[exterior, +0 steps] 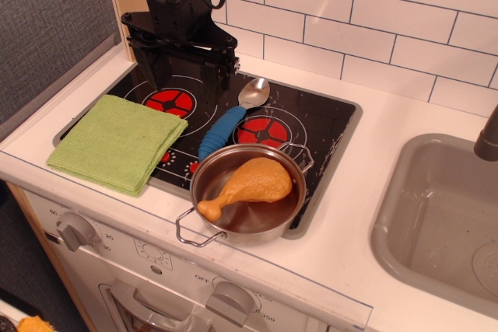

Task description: Move the cloth from down to up side

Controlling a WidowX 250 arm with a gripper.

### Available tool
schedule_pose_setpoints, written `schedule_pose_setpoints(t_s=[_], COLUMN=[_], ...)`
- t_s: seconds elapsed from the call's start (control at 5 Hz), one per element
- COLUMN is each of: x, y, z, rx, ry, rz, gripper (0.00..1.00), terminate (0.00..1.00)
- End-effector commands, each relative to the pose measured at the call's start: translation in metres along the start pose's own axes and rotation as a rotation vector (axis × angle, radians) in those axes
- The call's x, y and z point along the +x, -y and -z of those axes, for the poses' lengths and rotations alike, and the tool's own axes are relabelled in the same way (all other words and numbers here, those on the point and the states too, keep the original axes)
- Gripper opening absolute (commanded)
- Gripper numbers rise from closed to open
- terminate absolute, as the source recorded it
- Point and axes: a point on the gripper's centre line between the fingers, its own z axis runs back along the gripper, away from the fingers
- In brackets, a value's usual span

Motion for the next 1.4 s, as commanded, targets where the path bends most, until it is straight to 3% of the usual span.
schedule_pose_setpoints(t_s=[0.0,0.2,0.6,1.2], x=[0.000,-0.009,-0.029,-0.034], y=[0.000,-0.024,-0.079,-0.076], z=[0.000,0.003,0.021,0.098], rx=[0.000,-0.004,0.034,0.042], ry=[0.000,0.018,-0.018,-0.212], rz=[0.000,-0.044,-0.134,-0.082], gripper=[1.00,1.00,1.00,1.00], terminate=[0.00,0.00,0.00,0.00])
